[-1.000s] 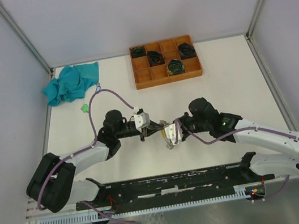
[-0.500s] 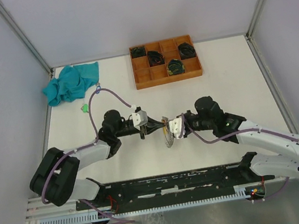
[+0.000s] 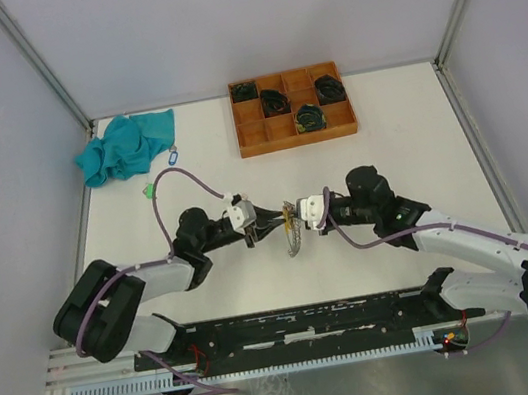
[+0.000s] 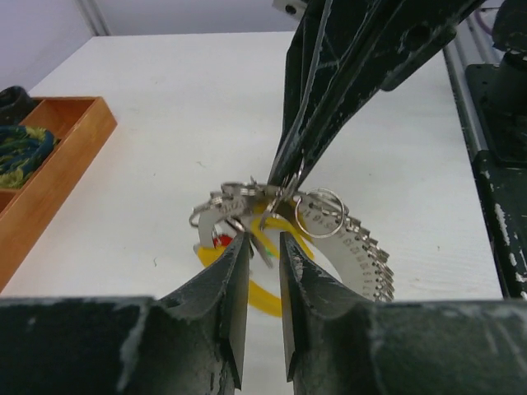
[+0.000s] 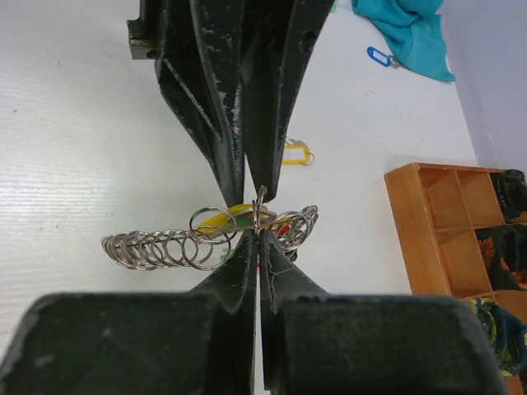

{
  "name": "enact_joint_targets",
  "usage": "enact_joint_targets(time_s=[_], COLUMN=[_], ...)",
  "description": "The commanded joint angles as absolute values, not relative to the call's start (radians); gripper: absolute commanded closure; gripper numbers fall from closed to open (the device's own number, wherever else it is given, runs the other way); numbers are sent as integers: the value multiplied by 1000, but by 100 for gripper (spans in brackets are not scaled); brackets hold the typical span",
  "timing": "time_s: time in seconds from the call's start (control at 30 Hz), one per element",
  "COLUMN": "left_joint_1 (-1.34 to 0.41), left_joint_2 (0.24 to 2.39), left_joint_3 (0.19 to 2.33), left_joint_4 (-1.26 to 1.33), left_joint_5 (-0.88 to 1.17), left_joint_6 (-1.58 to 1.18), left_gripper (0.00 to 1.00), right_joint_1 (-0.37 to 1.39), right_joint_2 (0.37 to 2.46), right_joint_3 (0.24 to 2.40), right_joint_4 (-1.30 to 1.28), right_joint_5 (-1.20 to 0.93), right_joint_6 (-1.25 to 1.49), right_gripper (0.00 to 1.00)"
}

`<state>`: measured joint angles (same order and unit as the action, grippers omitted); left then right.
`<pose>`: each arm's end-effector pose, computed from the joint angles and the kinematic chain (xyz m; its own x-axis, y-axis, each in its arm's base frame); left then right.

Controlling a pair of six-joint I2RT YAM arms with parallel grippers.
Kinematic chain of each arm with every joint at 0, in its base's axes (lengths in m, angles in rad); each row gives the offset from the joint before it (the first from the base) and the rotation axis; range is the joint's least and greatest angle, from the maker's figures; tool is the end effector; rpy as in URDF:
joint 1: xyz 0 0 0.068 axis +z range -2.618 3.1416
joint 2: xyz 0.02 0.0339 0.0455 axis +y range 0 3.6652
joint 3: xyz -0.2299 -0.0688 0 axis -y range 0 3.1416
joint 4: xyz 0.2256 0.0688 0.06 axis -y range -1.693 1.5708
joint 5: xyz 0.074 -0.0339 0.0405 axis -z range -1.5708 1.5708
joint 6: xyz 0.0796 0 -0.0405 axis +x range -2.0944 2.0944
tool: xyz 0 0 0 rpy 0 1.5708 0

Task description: Put the keys on the keyring

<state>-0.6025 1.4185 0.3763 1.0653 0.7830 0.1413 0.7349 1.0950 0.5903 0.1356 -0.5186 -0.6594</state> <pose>0.1998 -0.2056 0.1792 0.1572 0.0130 -0.9875 0.9703 0.1844 0.1569 0.1773 0.2134 0.2097 0.3553 -0.3961 -0.8467 -0.8953 0.1161 -0.4300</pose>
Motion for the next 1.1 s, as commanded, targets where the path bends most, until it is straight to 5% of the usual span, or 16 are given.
enact_joint_targets(time_s=[0.0,0.43,1.07], left_joint_1=[-604,-604,-623], left_joint_2=[1341,1273,1374], left_joint_3=[331,245,301], left_joint_4=[1101,1345,1371], left_joint_5=[680,703,770], left_joint_6=[207,154,112], left_gripper=[70,65,68], right_joint_1=[716,703,704], right_joint_2=[1089,1127,1158], right_joint_3=[602,607,627], right_joint_4=[280,295,294], right_joint_5=[-573,-596,-650], right_joint_6=[-613,-596,-587], right_gripper=[99,99,99])
